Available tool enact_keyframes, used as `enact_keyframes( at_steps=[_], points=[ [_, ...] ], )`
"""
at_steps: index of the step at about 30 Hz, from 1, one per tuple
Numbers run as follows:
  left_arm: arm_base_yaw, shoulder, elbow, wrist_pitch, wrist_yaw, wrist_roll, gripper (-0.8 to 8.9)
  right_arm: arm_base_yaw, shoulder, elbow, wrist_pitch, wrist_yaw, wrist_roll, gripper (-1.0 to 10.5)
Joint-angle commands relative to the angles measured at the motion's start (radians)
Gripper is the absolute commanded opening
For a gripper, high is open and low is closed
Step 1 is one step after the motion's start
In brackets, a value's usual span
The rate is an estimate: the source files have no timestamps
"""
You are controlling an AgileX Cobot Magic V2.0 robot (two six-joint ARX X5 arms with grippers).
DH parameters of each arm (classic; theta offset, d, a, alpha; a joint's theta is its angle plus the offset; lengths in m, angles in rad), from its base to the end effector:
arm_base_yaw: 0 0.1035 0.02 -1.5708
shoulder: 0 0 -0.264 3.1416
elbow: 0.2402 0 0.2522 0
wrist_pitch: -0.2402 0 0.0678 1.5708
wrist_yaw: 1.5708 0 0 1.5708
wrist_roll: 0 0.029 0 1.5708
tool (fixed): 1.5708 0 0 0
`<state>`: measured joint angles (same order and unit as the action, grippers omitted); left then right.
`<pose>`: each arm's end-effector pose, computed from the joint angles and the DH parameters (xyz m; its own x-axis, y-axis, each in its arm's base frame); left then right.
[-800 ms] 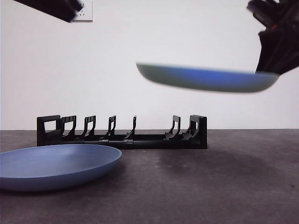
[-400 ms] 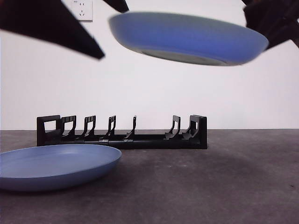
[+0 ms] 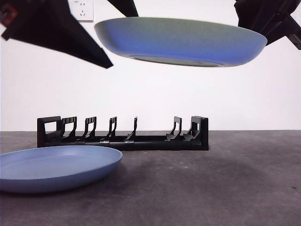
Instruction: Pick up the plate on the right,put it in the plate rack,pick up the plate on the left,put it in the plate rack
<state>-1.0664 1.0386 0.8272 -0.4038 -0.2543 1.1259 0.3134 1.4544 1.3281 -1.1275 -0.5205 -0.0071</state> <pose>0.1110 -0.1859 0.2829 0.6022 -0.5704 -0.5586 0.5737 -0.1774 0.7996 0.2513 0.0966 0.3060 0.1040 0.5565 -0.8243 -0.4213 0.7754 0.4703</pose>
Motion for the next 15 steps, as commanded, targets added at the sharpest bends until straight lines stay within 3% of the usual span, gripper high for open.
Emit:
enact_keyframes(
  at_steps=[1,7,15],
  points=[
    [-0.011,0.002,0.001,0.000,-0.009,-0.001,1.28,0.001,-0.006,0.006,0.004,-0.006,0.015,-0.1],
    [-0.035,0.002,0.001,0.000,-0.009,-0.005,-0.11,0.002,-0.006,0.006,0.005,-0.006,0.015,-0.1],
    [-0.051,0.002,0.001,-0.045,-0.009,-0.024,-0.08,0.001,-0.006,0.006,0.005,0.048,0.015,-0.1]
  ],
)
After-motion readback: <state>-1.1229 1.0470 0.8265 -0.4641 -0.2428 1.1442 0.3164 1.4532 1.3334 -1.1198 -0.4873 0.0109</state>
